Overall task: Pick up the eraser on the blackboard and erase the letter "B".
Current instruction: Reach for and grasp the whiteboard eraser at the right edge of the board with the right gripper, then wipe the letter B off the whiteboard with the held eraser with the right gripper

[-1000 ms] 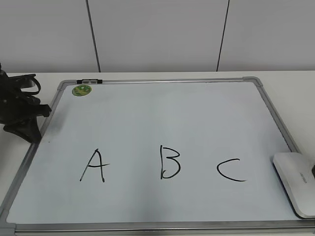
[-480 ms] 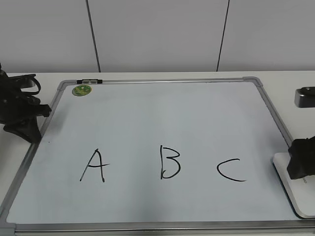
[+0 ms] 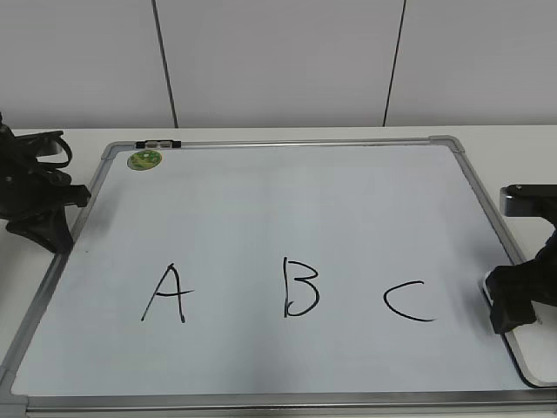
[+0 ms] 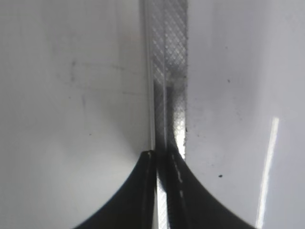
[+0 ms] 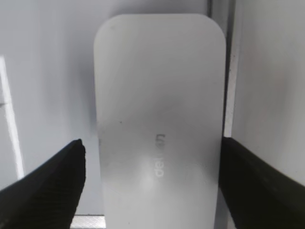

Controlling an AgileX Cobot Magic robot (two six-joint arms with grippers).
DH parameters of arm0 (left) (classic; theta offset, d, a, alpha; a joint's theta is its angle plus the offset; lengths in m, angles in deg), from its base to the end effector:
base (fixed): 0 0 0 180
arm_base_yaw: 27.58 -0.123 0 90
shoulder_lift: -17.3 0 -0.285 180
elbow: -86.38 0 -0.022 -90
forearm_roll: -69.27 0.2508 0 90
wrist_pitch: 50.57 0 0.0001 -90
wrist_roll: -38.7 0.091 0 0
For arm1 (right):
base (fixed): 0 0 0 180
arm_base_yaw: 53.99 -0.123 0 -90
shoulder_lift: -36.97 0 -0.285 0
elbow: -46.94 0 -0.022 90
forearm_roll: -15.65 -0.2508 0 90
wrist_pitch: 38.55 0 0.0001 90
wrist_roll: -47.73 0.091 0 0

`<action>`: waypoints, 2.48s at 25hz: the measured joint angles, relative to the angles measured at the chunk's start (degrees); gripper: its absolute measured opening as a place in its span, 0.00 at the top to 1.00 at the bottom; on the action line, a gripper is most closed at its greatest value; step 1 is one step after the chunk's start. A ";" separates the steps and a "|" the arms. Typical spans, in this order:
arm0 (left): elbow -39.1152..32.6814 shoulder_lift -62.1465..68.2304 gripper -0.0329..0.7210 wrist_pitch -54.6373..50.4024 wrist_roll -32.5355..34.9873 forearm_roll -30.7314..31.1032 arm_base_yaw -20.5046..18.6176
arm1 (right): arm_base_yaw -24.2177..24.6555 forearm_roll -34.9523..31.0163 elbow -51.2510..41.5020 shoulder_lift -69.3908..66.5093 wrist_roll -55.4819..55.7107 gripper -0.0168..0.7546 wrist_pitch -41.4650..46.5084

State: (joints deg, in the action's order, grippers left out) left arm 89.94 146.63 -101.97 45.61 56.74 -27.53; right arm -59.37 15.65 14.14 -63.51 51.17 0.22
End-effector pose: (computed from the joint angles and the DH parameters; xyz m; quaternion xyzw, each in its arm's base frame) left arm 0.4024 -0.0158 0.1252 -0.0055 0.9959 -0.0853 0.0297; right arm 0.2608 0.0246 0.1572 -0.0169 0.9975 0.0053 0.0691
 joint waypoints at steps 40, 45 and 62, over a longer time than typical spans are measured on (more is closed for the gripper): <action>0.00 0.00 0.94 0.22 0.00 -0.35 0.00 | -3.07 -2.71 11.96 3.35 -7.23 0.27 9.82; 0.00 0.00 0.94 0.22 0.00 -0.35 0.00 | -10.89 -3.19 19.68 2.34 -8.70 0.27 13.68; 0.00 0.00 0.94 0.22 0.00 -0.76 0.00 | -26.21 -2.92 42.53 -22.32 -10.41 0.27 22.82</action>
State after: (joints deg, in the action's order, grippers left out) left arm 89.94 146.63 -101.75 45.61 55.98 -27.53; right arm -85.58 12.73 56.67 -85.83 40.76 23.03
